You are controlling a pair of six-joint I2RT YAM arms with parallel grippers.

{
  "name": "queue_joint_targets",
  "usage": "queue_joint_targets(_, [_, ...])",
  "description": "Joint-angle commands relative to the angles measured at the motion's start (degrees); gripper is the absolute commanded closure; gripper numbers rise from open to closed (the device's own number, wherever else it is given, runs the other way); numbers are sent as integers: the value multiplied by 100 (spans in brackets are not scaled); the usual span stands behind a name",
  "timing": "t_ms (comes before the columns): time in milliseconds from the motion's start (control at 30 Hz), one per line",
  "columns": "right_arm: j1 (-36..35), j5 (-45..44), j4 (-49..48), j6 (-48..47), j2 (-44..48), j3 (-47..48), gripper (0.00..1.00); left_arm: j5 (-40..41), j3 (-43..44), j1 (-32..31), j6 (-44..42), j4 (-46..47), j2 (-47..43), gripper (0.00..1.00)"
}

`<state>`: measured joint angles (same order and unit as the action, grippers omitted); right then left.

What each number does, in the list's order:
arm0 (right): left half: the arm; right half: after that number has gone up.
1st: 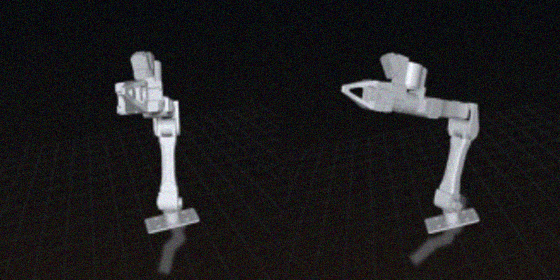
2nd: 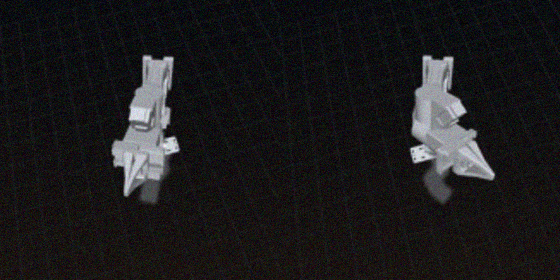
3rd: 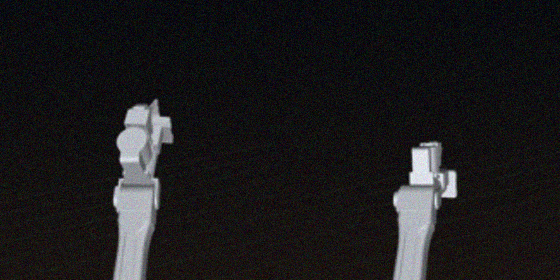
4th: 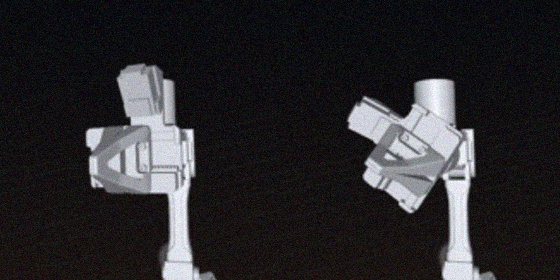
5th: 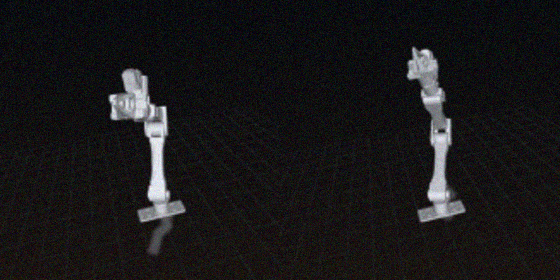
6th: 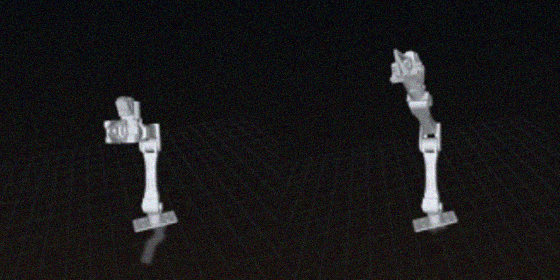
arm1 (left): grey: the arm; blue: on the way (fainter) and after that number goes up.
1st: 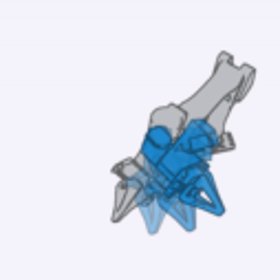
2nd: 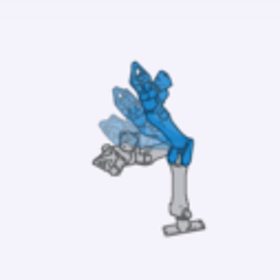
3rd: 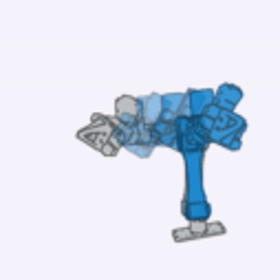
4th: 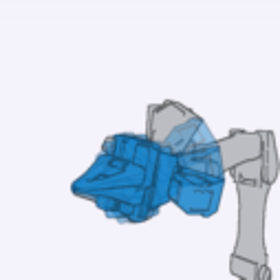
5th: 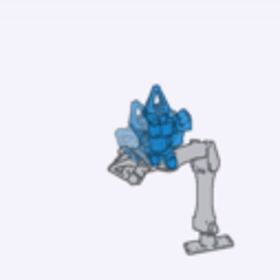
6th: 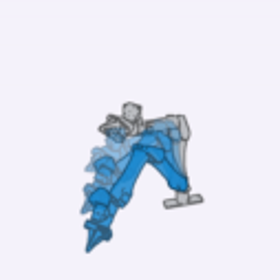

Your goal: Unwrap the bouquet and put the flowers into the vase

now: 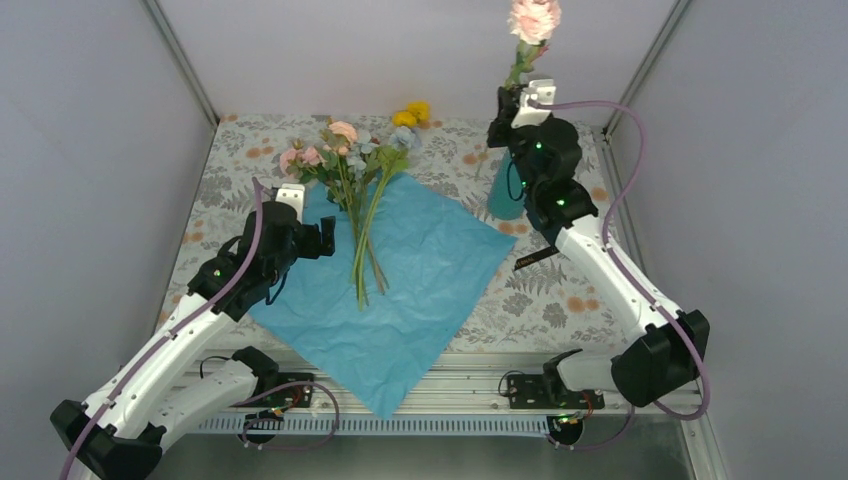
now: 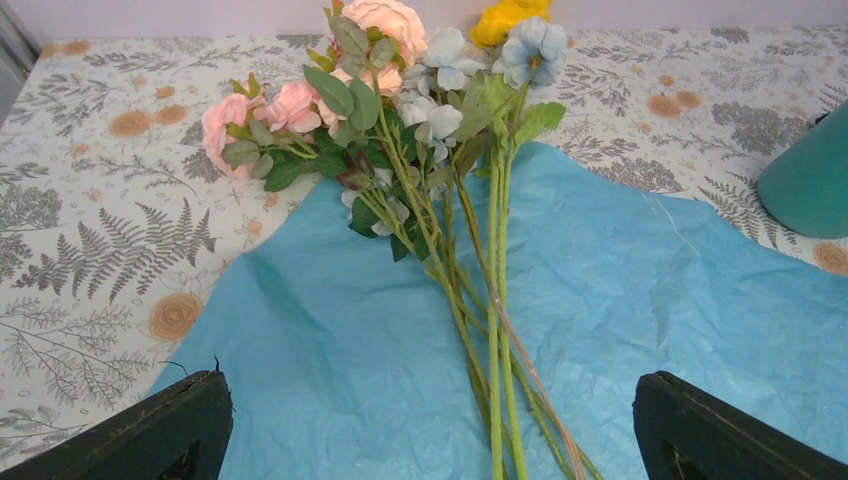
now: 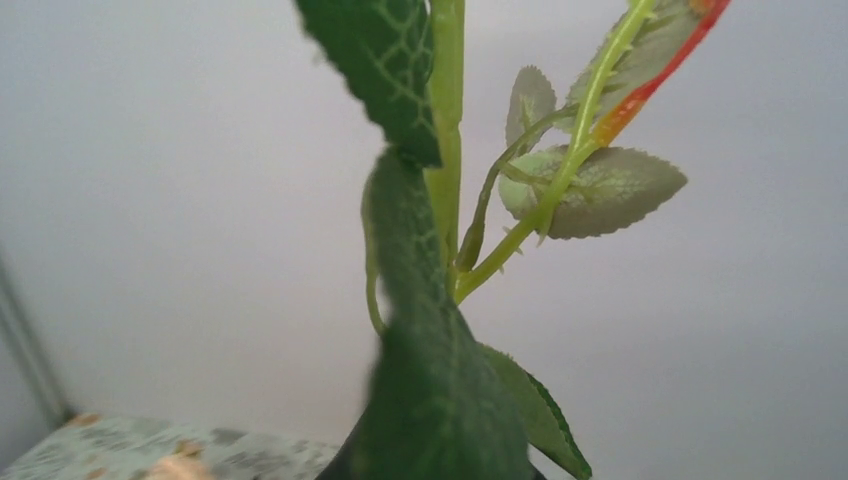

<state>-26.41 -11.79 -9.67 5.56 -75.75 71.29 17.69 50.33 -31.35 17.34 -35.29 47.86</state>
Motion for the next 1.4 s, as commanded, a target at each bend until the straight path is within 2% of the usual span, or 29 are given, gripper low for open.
queue_joint_targets(0, [644,455,-1156,-782,121,-53,96,46,-27,-22,6,57,6,0])
queue_joint_targets(200, [1336,790,-1108,-899,-172,640,96,58,-32,-21,15,55,11,0])
queue_joint_targets(333, [1575,975,-1133,-896,-233,678,96,64,-27,-20,15,57,43,0])
queue_joint_targets(733, [1891,1230,-1187,-608,-431,-145,96,32,-31,-22,31,44,100,0])
queue_joint_targets(933, [1911,995,-660,-359,-807,-271,95,22,-31,-20,33,48,76,0])
queue_joint_targets(1067, [1912,637,34,-129,-1083,-167,88,20,-32,-20,32,53,62,0])
queue_joint_targets(1200, [1907,369,978,61,-1237,276,71,-2,-32,-23,32,57,71,0])
queue_joint_targets(1367, [1903,414,2554,679,-1153,1157,56,2,-27,-21,41,53,46,0])
